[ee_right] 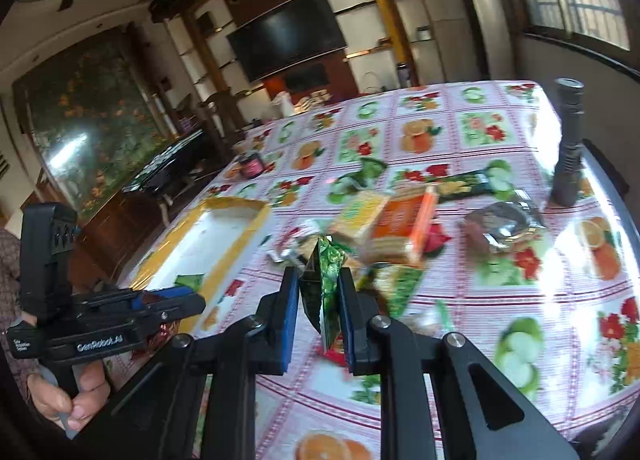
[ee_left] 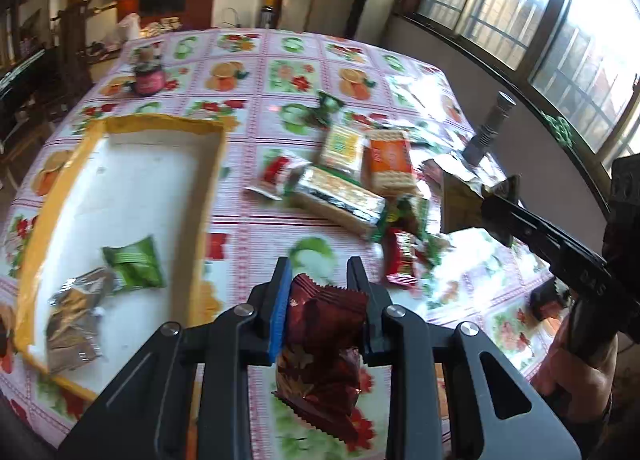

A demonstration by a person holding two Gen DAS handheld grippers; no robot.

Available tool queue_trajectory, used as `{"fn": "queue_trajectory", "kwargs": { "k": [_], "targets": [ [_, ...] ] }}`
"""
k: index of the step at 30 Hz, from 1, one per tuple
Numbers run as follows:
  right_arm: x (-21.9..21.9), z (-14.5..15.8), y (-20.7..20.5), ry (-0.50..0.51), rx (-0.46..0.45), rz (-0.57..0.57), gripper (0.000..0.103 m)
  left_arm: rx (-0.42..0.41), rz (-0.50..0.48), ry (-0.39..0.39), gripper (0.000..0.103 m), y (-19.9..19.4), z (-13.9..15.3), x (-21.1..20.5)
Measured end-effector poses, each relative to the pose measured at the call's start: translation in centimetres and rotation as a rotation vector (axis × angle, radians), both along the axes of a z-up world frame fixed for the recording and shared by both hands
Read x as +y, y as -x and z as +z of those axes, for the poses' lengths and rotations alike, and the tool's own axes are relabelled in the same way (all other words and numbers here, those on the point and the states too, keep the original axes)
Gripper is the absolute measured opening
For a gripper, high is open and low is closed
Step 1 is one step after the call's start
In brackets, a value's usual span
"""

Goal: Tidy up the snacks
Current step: 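Carry the red bag into the tray with the left tool while the right tool carries the green packet there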

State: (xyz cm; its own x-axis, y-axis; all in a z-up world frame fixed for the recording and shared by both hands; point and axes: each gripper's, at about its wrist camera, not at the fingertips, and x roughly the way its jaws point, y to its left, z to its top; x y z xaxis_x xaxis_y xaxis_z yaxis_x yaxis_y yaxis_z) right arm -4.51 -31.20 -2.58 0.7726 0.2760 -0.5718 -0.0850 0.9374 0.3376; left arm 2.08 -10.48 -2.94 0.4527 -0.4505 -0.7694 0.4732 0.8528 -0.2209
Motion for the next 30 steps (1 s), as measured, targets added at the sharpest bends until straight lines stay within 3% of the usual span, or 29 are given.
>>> {"fn": "queue_trajectory", "kwargs": {
  "k": [17, 30],
  "targets": [
    [9.9, 0.1, -4.3, -0.05, 0.013, 0.247, 0.018, 0.012, 0.217, -0.002, 0.03, -2.7, -0.9, 9.4],
    [15.1, -1.3, -8.4, -0.054, 0.055, 0.342, 0.018, 0.037, 0.274, -0.025, 0.03, -4.6, -2.4, 12.4]
  ]
}}
